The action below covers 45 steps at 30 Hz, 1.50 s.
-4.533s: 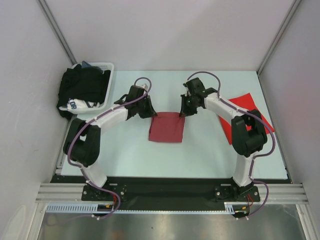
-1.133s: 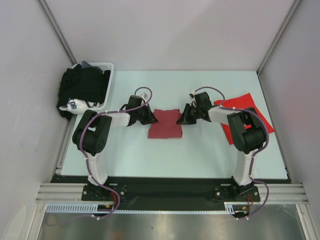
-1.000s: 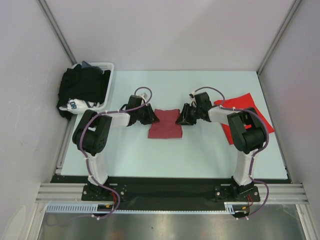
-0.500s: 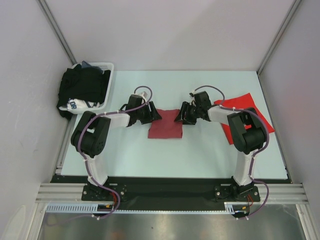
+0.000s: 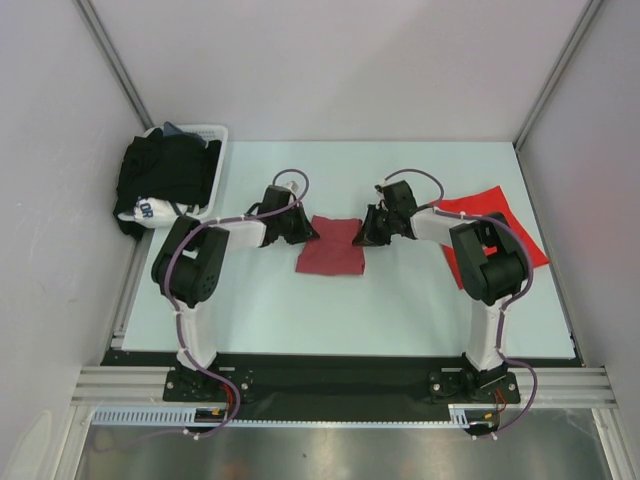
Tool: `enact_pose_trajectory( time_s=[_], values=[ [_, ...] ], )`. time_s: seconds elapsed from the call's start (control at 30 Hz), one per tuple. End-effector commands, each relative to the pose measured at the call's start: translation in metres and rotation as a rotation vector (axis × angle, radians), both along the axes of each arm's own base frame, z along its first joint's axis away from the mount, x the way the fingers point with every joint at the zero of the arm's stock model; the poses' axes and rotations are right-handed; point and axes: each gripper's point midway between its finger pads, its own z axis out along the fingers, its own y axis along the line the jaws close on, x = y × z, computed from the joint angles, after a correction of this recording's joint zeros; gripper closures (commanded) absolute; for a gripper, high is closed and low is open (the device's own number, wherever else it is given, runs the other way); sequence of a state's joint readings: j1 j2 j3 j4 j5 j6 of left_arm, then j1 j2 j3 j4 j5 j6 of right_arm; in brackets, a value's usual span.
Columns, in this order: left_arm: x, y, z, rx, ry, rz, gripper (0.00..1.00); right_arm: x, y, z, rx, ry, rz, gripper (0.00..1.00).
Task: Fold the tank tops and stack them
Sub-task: Neatly place the folded tank top to the corner
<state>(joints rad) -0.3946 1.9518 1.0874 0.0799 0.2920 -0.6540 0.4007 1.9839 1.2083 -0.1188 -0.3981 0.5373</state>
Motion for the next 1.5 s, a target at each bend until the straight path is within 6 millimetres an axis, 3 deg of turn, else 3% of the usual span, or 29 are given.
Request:
enact_pose_trajectory(
  time_s=[0.0,0.1,0.13,0.17,0.2,0.23,0.3,0.33,0.4,0.43,0.5,0.67,0.7,0.73,0.8,0.83,0.87,0.9,0.97,1.0,1.03,1.2,1.27,1.47],
  values=[
    [0.001,-0.022,0.004,0.033,-0.006,-0.053,1.00,0.015,-0.010,0.037,-0.003,-0.106,-0.031,1.00],
    [0.006,-0.046,0.019,0.011,-0.044,-0.094,1.00,0.022,-0.024,0.057,-0.008,-0.146,-0.065,1.00],
    [0.018,-0.057,0.032,-0.010,-0.085,-0.091,1.00,0.023,-0.029,0.060,-0.016,-0.153,-0.074,1.00],
    [0.021,-0.064,0.030,-0.016,-0.090,-0.095,1.00,0.025,-0.034,0.069,-0.018,-0.173,-0.084,1.00],
    [0.021,-0.077,0.033,-0.034,-0.095,-0.114,1.00,0.026,-0.040,0.071,-0.030,-0.176,-0.098,1.00],
    [0.032,-0.092,0.049,-0.075,-0.130,-0.119,1.00,0.028,-0.048,0.074,-0.034,-0.178,-0.116,1.00],
    [0.032,-0.117,0.051,-0.111,-0.135,-0.151,1.00,0.030,-0.061,0.082,-0.050,-0.193,-0.140,1.00],
    [0.040,-0.131,0.068,-0.146,-0.179,-0.153,1.00,0.034,-0.072,0.085,-0.061,-0.198,-0.167,1.00],
    [0.037,-0.156,0.073,-0.170,-0.198,-0.180,1.00,0.035,-0.088,0.087,-0.091,-0.191,-0.208,1.00],
    [0.044,-0.170,0.093,-0.211,-0.238,-0.182,1.00,0.036,-0.095,0.089,-0.093,-0.184,-0.227,1.00],
    [0.040,-0.195,0.100,-0.242,-0.261,-0.208,1.00,0.036,-0.114,0.089,-0.097,-0.171,-0.275,1.00],
    [0.040,-0.249,0.139,-0.365,-0.365,-0.258,1.00,0.031,-0.160,0.101,-0.119,-0.186,-0.389,1.00],
    [0.037,-0.263,0.158,-0.413,-0.397,-0.272,0.99,0.030,-0.166,0.103,-0.119,-0.189,-0.408,1.00],
    [0.035,-0.272,0.152,-0.428,-0.391,-0.287,1.00,0.029,-0.173,0.112,-0.113,-0.209,-0.426,1.00],
    [0.028,-0.290,0.159,-0.472,-0.398,-0.311,1.00,0.027,-0.192,0.115,-0.112,-0.216,-0.475,1.00],
    [0.029,-0.300,0.177,-0.504,-0.429,-0.318,1.00,0.026,-0.198,0.119,-0.110,-0.224,-0.488,1.00],
    [0.027,-0.308,0.168,-0.510,-0.417,-0.329,1.00,0.023,-0.198,0.126,-0.106,-0.241,-0.486,1.00],
    [0.022,-0.318,0.172,-0.532,-0.417,-0.339,1.00,0.024,-0.212,0.129,-0.109,-0.246,-0.521,1.00],
    [0.020,-0.335,0.182,-0.574,-0.447,-0.352,1.00,0.020,-0.230,0.136,-0.111,-0.261,-0.562,1.00],
    [0.014,-0.345,0.202,-0.613,-0.482,-0.369,1.00,0.018,-0.235,0.137,-0.110,-0.260,-0.574,1.00],
    [0.014,-0.352,0.192,-0.609,-0.479,-0.370,1.00,0.015,-0.247,0.136,-0.110,-0.258,-0.605,1.00],
    [0.003,-0.376,0.214,-0.676,-0.562,-0.370,1.00,0.001,-0.276,0.141,-0.089,-0.275,-0.682,1.00],
    [0.001,-0.380,0.210,-0.690,-0.577,-0.357,1.00,-0.005,-0.287,0.134,-0.079,-0.268,-0.713,1.00],
    [-0.006,-0.398,0.218,-0.719,-0.660,-0.305,1.00,-0.012,-0.295,0.119,-0.047,-0.245,-0.756,1.00]
  ],
)
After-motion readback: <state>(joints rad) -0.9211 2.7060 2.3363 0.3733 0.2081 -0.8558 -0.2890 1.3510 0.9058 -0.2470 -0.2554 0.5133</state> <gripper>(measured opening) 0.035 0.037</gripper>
